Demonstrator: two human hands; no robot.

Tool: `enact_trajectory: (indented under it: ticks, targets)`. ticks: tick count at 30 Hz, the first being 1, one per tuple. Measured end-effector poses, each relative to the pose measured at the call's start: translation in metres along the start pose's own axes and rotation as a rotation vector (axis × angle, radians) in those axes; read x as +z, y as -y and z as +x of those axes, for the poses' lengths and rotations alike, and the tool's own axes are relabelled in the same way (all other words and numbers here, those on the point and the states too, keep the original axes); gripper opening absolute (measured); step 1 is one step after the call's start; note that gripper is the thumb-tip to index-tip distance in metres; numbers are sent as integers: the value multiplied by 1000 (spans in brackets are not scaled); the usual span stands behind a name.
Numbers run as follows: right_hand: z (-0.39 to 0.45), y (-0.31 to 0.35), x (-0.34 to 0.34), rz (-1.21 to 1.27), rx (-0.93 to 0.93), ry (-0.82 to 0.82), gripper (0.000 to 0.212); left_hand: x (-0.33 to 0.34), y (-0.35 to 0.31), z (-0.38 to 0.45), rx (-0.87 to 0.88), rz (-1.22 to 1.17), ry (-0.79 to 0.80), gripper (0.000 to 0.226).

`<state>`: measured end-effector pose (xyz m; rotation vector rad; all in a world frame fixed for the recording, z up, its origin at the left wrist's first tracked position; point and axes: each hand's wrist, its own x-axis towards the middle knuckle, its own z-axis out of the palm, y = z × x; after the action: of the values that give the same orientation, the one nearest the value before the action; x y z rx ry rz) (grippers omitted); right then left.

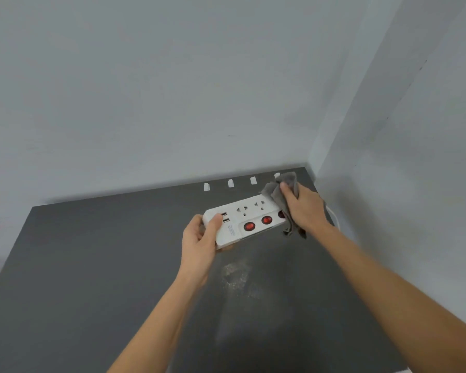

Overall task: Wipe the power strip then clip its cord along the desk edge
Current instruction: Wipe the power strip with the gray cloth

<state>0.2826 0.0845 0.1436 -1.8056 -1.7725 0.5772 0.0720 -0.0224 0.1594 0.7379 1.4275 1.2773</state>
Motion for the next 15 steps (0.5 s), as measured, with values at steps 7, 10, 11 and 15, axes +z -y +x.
enact_trajectory:
  ticks: [7, 10, 11, 15]
  targets:
    - [12, -25, -17, 136, -10, 251, 60, -31, -6, 17, -28, -16, 19, 23]
    - [20, -54, -26, -22, -68, 210, 57, -45, -9, 26, -43, -31, 49, 25]
    - [23, -64, -30, -53, -57, 201, 53, -51, -9, 29, -43, -27, 57, 24]
    - [28, -87, -41, -117, -8, 157, 53, -67, -1, 42, -74, -15, 60, 24]
